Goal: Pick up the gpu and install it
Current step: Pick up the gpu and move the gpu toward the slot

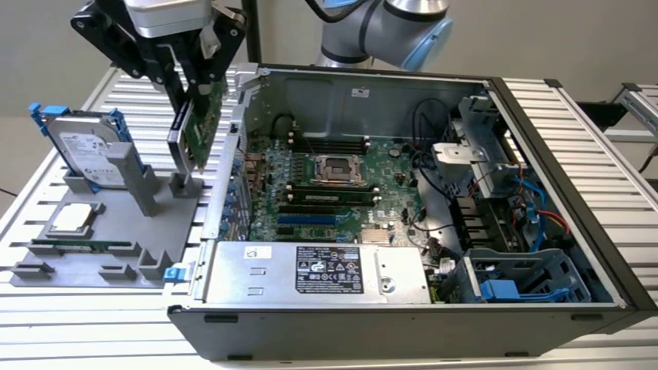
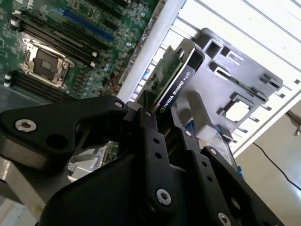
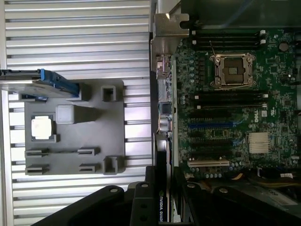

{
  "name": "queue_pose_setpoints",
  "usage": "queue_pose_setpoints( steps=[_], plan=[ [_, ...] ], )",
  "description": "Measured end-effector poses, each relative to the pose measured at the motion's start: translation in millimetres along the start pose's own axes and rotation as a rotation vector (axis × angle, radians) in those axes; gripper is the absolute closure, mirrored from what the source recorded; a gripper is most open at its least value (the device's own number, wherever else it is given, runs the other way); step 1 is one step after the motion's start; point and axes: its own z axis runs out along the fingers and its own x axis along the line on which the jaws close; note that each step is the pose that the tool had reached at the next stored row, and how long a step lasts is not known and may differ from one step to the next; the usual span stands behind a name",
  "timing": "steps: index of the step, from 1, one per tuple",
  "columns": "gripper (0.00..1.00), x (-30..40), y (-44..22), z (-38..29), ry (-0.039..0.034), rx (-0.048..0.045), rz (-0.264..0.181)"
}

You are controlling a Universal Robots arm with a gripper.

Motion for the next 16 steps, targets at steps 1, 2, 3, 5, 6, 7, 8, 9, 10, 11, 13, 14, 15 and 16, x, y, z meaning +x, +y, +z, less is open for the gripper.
queue_pose_setpoints(
  steps=[1, 2, 3, 5, 6, 7, 8, 9, 10, 11, 13, 14, 15, 16],
  plan=[
    [1.0, -1.0, 0.0, 0.1, 0.0, 0.0, 0.0],
    [1.0, -2.0, 0.1, 0.1, 0.0, 0.0, 0.0],
    [1.0, -3.1, 0.2, 0.1, 0.0, 0.0, 0.0],
    [1.0, -5.2, 0.3, 0.2, 0.0, 0.0, 0.0],
    [1.0, -6.1, 0.3, 0.2, 0.0, 0.0, 0.0],
    [1.0, -7.2, 0.4, 0.2, 0.0001, 0.0001, 0.0],
    [1.0, -8.1, 0.5, 0.3, 0.0001, 0.0001, 0.0],
    [1.0, -9.2, 0.5, 0.3, 0.0, 0.0, 0.0],
    [1.0, -10.2, 0.6, 0.4, 0.0, 0.0, 0.0],
    [1.0, -11.1, 0.6, 0.4, 0.0, 0.0001, 0.0],
    [1.0, -13.0, 0.7, 0.5, 0.0, 0.0, 0.0],
    [1.0, -14.0, 0.8, 0.5, 0.0, 0.0, 0.0],
    [1.0, -15.0, 0.8, 0.5, 0.0001, 0.0, 0.0],
    [1.0, -16.0, 0.9, 0.6, 0.0, 0.0, 0.0]
  ],
)
